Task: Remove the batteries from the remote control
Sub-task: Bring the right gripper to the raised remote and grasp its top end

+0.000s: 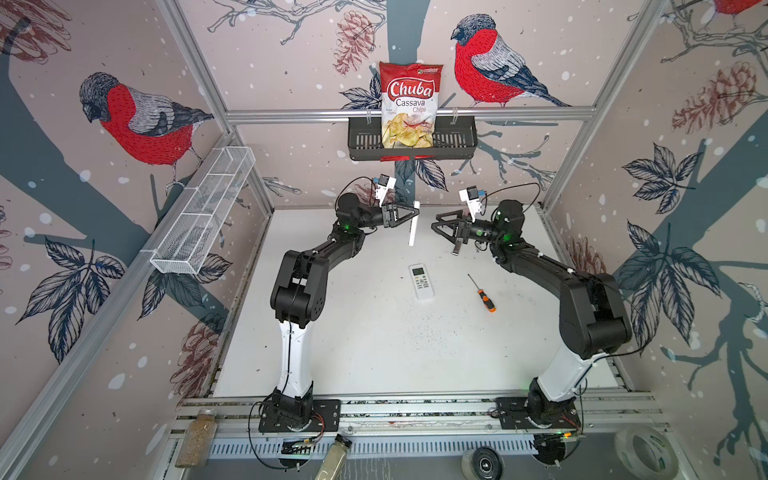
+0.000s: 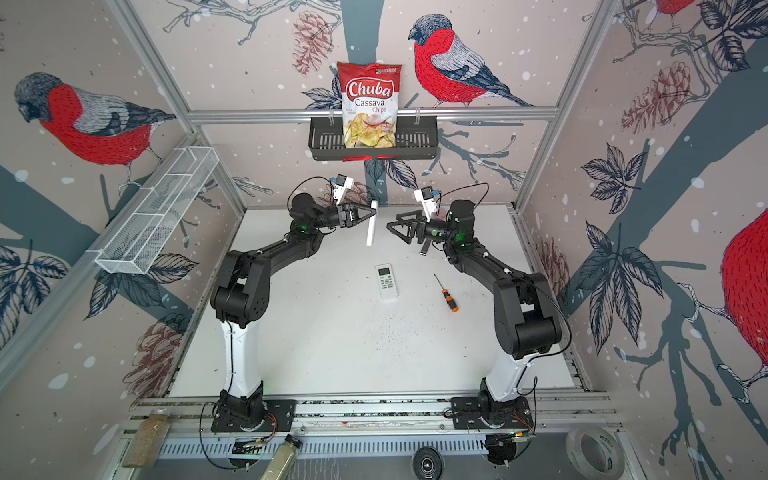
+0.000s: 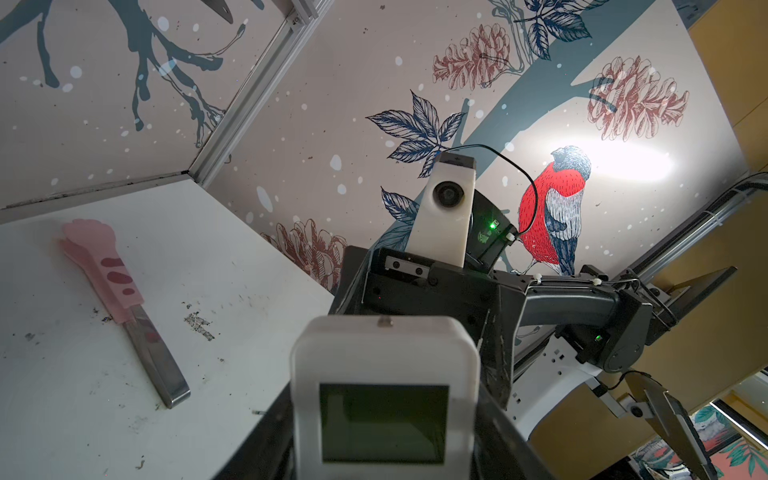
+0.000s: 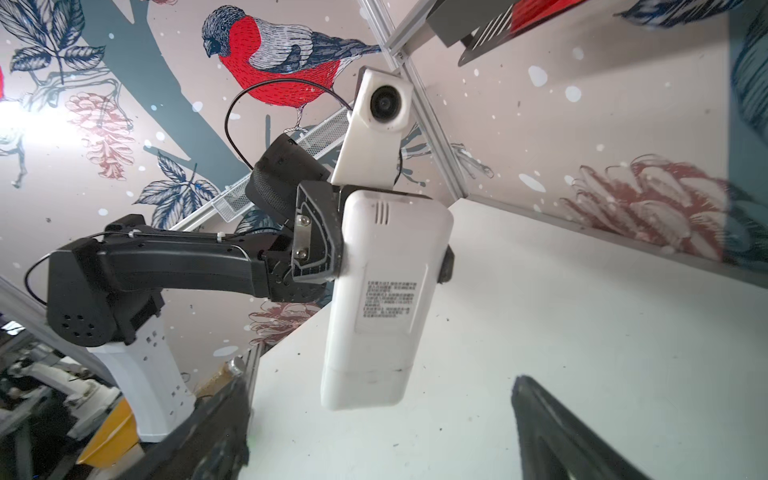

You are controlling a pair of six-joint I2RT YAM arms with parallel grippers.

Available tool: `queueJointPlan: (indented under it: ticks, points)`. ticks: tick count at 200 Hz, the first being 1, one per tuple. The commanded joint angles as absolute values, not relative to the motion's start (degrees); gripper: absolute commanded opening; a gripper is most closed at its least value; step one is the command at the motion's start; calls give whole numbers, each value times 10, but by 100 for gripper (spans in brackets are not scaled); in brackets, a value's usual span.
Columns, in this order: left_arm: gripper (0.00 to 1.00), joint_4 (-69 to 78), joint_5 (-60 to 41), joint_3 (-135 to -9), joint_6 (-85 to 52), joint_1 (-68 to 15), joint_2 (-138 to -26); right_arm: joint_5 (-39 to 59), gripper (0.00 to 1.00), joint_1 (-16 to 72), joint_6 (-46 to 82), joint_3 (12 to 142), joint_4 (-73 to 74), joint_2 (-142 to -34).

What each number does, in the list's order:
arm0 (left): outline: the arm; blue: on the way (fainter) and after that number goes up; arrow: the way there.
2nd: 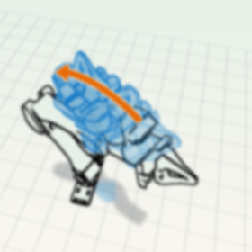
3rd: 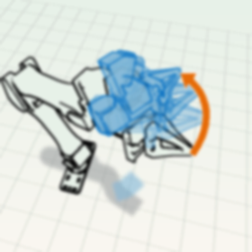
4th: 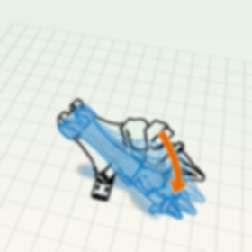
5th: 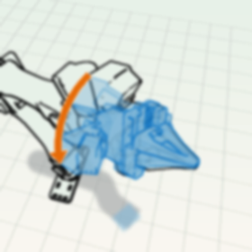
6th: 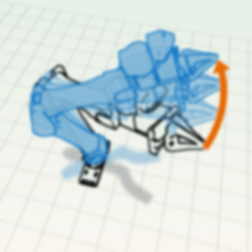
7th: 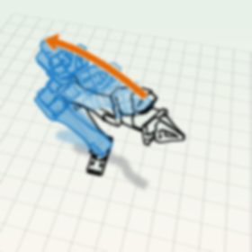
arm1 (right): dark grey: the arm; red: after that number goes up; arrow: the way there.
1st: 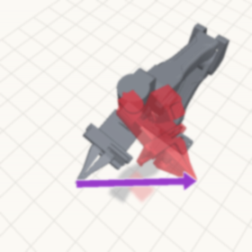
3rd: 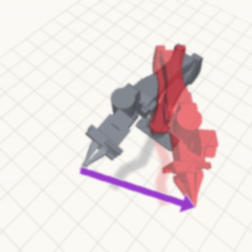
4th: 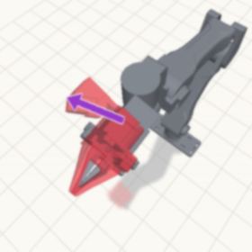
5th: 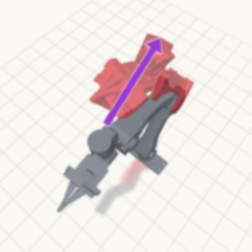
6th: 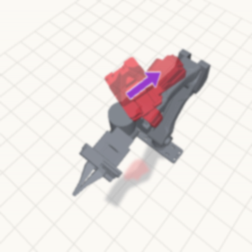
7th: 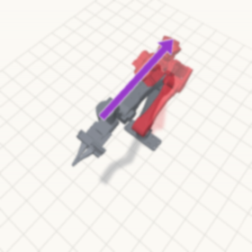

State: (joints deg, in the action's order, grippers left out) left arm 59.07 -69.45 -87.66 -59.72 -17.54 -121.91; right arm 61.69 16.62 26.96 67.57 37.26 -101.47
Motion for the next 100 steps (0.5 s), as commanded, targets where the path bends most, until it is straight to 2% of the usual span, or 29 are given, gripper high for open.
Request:
queueJointPlan:
  ticks: [1,63,100]
  points:
    - [36,642,-702,-873,-606,-177,-1218,635,99,173,274,695,382,-1030]
    - [36,564,-688,-833,-526,-177,-1176,615,100,200,255,737,335,-1065]
    - [34,591,-686,-830,-550,-180,-1172,622,96,201,267,738,344,-1067]
